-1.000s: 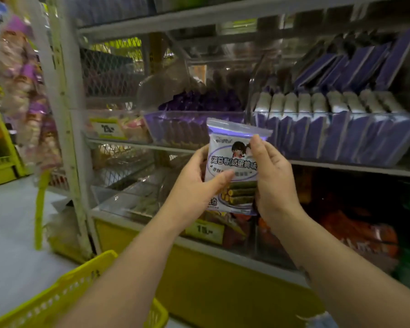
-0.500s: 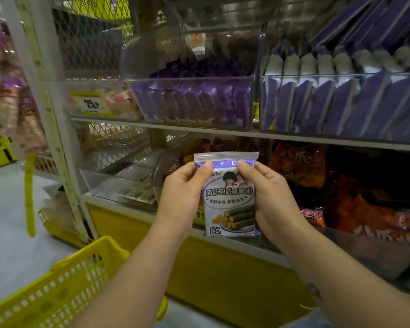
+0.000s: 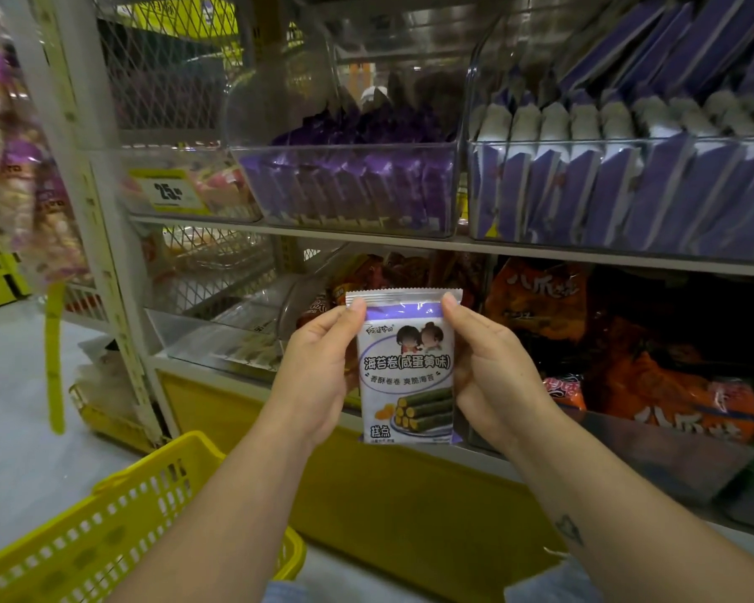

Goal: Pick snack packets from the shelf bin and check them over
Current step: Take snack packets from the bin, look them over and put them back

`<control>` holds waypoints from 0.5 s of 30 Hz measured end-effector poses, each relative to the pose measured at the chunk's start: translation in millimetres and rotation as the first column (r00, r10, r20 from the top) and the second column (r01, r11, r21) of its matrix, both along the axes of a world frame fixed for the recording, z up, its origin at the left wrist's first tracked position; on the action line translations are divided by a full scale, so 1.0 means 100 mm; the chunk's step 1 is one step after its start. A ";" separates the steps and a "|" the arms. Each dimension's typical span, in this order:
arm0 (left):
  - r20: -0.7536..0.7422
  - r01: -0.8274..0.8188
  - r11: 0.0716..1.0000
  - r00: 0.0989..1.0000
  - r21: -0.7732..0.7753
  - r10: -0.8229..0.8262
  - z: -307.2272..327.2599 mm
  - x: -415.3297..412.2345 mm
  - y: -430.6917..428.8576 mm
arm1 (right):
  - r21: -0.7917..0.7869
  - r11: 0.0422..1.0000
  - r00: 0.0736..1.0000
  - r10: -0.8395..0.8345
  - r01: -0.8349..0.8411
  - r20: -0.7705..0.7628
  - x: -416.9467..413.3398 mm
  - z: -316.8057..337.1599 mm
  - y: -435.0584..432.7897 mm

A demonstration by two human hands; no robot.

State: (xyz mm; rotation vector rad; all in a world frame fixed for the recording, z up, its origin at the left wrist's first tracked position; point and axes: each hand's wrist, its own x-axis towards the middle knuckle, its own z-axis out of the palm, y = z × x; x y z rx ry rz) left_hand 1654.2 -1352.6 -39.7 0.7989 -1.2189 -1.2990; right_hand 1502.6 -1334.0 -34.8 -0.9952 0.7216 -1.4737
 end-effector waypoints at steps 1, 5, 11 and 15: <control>-0.009 0.008 1.000 1.000 -0.002 -0.008 0.00 0.00 0.01 | 0.014 1.000 1.000 0.013 -0.013 0.016 0.00 0.00 0.00; -0.027 0.034 0.999 0.999 -0.024 -0.034 0.00 0.01 0.03 | 0.046 0.993 0.994 0.104 -0.105 0.020 -0.08 0.02 -0.02; -0.036 0.007 0.998 0.999 0.068 -0.004 0.01 0.02 0.03 | 0.046 0.995 0.957 0.097 -0.088 -0.274 -0.19 0.04 -0.03; -0.111 -0.050 0.980 0.991 0.195 0.072 -0.01 0.07 -0.02 | 0.243 0.920 0.773 0.390 -0.307 -0.500 -0.23 0.04 0.06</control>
